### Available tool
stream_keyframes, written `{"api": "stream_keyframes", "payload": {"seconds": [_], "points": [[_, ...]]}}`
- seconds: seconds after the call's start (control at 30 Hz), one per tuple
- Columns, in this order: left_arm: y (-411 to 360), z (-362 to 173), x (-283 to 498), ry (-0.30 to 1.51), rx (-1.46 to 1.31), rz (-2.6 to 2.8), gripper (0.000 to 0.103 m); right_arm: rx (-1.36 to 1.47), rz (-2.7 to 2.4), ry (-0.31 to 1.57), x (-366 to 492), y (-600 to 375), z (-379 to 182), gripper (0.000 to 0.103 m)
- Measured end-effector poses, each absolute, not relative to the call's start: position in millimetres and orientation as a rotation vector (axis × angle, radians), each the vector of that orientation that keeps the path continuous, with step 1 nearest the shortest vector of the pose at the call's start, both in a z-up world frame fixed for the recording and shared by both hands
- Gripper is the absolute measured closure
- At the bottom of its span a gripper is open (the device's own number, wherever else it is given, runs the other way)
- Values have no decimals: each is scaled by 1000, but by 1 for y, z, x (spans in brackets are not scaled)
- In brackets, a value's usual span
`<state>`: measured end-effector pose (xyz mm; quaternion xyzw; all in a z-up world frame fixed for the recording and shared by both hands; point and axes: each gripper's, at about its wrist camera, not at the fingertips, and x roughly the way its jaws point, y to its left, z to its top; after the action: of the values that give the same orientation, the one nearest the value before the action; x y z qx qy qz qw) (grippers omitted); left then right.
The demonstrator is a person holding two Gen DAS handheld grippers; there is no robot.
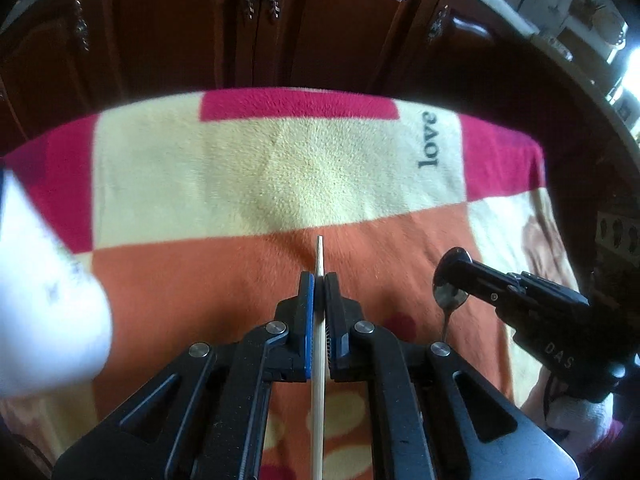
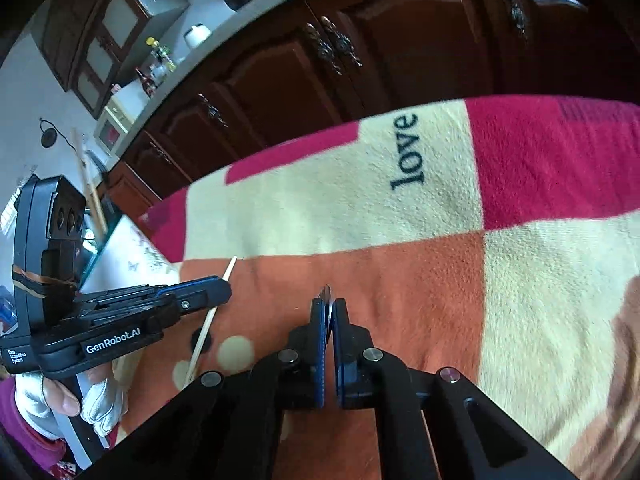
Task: Organize utensils
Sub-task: 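Carry the chopstick and spoon over the cup and open both tools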
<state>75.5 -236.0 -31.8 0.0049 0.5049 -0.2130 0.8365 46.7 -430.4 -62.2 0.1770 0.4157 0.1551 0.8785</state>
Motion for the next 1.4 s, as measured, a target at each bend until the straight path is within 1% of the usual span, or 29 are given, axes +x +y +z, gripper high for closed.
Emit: {"api": "stream_keyframes", "payload": {"seconds": [0.5, 0.87, 1.13, 1.27, 1.4], "points": [[-205, 23, 20, 956, -13, -473, 99, 299, 346, 778, 2, -397, 4, 100], [-148, 73, 2, 894, -72, -457, 99, 245, 418, 710, -2, -347, 53, 100], [-84, 119, 14, 822, -122, -398, 99, 212, 478, 652, 11, -304, 91, 100], [-54, 148, 30, 747, -132, -342, 99, 204, 504, 599, 26, -284, 117, 100], [-36, 166, 49, 680, -166, -297, 99, 210, 502, 550, 43, -264, 138, 100]]}}
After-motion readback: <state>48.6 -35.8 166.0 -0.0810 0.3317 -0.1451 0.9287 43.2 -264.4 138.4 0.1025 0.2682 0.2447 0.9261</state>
